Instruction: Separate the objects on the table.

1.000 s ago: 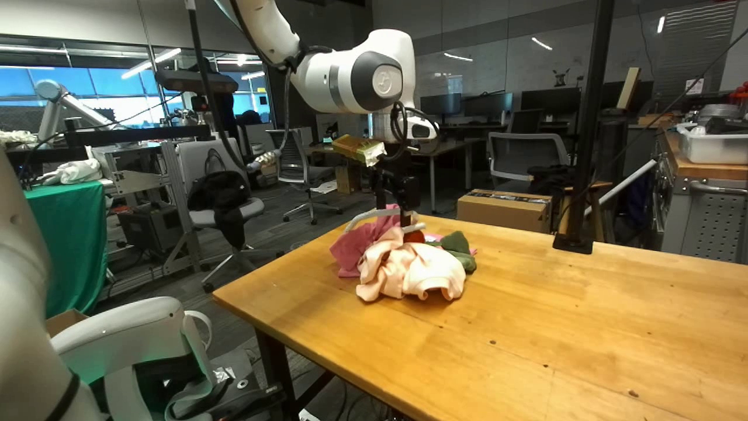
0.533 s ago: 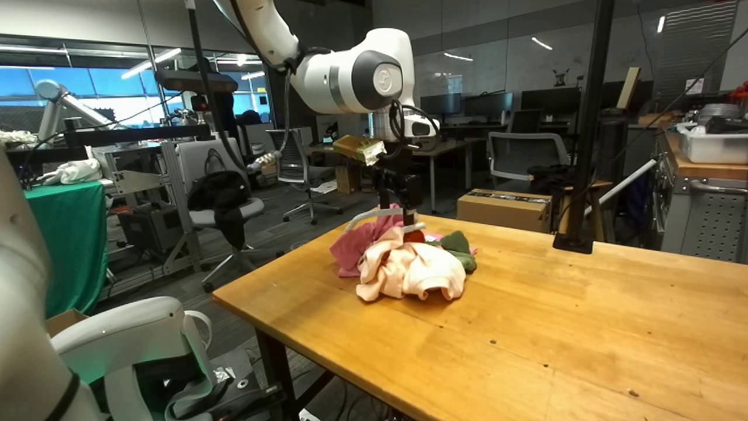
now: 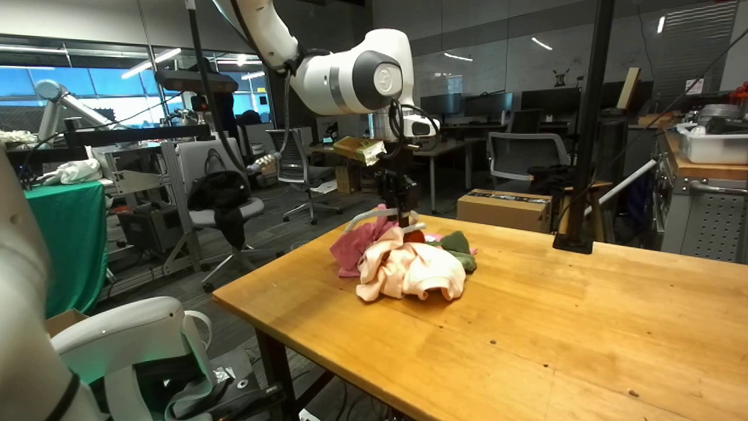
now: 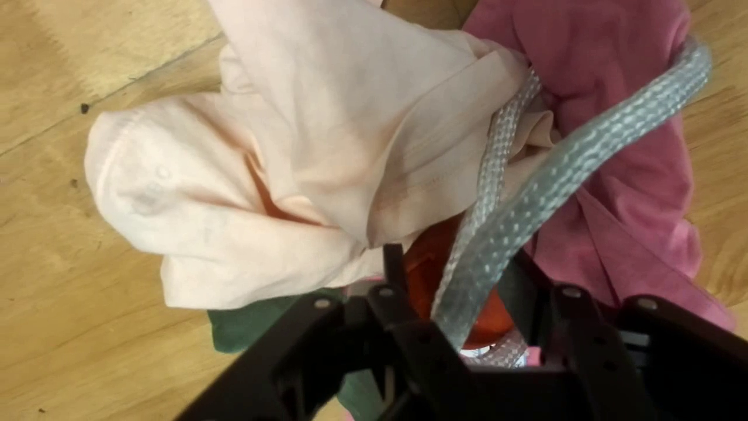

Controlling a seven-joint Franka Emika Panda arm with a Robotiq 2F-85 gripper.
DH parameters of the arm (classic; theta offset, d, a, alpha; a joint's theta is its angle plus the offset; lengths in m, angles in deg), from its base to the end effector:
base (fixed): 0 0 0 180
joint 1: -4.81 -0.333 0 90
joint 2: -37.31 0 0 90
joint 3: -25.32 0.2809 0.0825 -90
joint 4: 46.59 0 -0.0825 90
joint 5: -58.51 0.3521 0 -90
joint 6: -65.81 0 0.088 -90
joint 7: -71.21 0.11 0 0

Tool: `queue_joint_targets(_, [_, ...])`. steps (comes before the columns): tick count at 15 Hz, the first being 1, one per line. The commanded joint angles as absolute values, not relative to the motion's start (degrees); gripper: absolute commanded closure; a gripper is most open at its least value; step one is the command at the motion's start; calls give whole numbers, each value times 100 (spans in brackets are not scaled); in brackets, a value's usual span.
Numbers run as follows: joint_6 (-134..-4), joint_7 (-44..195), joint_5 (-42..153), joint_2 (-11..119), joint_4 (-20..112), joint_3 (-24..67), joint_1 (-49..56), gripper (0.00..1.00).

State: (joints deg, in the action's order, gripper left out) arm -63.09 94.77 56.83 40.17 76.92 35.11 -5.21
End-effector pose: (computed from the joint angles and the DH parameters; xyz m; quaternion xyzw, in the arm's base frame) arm 0.4912 0.1756 0.3614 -0.9994 0.0240 -0.0236 0.0015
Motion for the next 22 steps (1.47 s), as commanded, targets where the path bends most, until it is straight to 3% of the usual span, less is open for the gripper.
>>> queue_joint_targets(1, [-6415, 9644, 5518, 3983, 7694, 3495, -562, 85])
queue_joint_targets(2, [-6415, 9654, 5499, 3969, 7700, 3494, -562, 92])
queue_joint_targets(5, [-6408, 9690, 5465, 3938, 7723, 3492, -561, 98])
queue_joint_targets(7, [-6407, 9723, 5425, 3909, 7742, 3490, -561, 93])
queue_joint_targets(22, [-5718, 9898, 5169, 2527, 7517, 3548, -329, 94])
